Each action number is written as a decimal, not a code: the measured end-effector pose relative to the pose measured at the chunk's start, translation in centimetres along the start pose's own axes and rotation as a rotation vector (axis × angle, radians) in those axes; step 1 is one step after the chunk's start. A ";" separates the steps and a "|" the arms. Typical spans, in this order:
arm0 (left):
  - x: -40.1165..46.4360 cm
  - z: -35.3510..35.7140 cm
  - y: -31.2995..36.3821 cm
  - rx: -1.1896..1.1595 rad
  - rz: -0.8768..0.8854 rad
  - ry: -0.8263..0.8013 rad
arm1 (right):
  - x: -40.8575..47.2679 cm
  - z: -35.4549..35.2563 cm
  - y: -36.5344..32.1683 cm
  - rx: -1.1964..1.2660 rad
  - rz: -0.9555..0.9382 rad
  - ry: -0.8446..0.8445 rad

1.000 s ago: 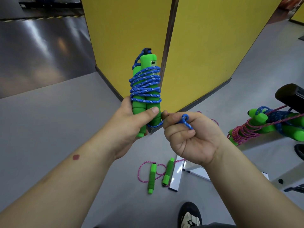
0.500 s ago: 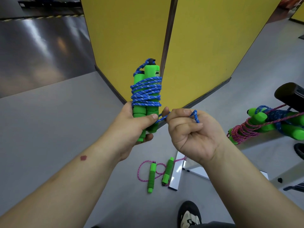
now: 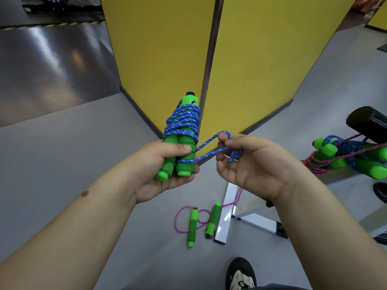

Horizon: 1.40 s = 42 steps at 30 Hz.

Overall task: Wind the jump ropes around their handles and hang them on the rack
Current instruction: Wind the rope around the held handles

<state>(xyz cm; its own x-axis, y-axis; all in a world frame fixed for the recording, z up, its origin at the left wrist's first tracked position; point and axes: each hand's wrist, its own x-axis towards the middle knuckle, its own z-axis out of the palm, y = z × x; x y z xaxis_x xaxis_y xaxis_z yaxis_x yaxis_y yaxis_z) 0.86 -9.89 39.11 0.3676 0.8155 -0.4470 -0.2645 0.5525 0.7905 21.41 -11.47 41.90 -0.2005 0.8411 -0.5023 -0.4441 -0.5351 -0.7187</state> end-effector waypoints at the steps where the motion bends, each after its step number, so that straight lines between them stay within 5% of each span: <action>1: 0.0 0.0 0.1 -0.004 -0.008 0.019 | -0.1 0.0 0.0 -0.077 -0.028 0.002; 6: 0.0 -0.2 -0.1 0.091 0.018 0.072 | 0.1 0.2 0.2 -0.404 -0.148 0.097; 11: 0.0 0.1 -0.8 0.245 0.097 0.073 | -0.1 -0.1 -0.5 0.130 0.080 -0.027; 18: -0.2 -0.1 -0.5 0.168 0.068 0.068 | 0.0 -0.2 -0.3 0.031 -0.074 0.033; 22: -0.1 -0.4 0.0 0.112 0.056 0.094 | -0.4 -0.6 -0.2 -0.457 -0.240 -0.037; 26: 0.0 -0.4 -0.1 0.126 0.054 0.100 | 0.0 -0.7 0.4 -1.311 -0.498 0.215; 29: 0.1 -0.2 -0.3 0.170 0.073 0.125 | 0.6 -1.0 1.1 -1.475 -0.718 0.264; 33: 0.3 -0.2 -0.6 0.242 0.085 0.188 | 0.4 -0.7 1.3 -1.330 -0.699 0.208; 38: 0.3 -0.5 -0.6 0.255 0.076 0.173 | 0.7 -0.1 0.7 -0.610 -0.396 0.101; 42: 0.1 -0.5 -0.5 0.247 0.026 0.130 | 0.8 -0.8 0.5 -0.262 -0.344 0.027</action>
<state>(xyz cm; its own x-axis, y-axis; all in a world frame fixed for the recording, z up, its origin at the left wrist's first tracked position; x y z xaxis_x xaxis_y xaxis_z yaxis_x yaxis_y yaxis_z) 0.61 -9.98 38.50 0.2413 0.8532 -0.4625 -0.0412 0.4851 0.8735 21.70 -11.11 40.79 -0.0549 0.9735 -0.2219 -0.2436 -0.2286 -0.9426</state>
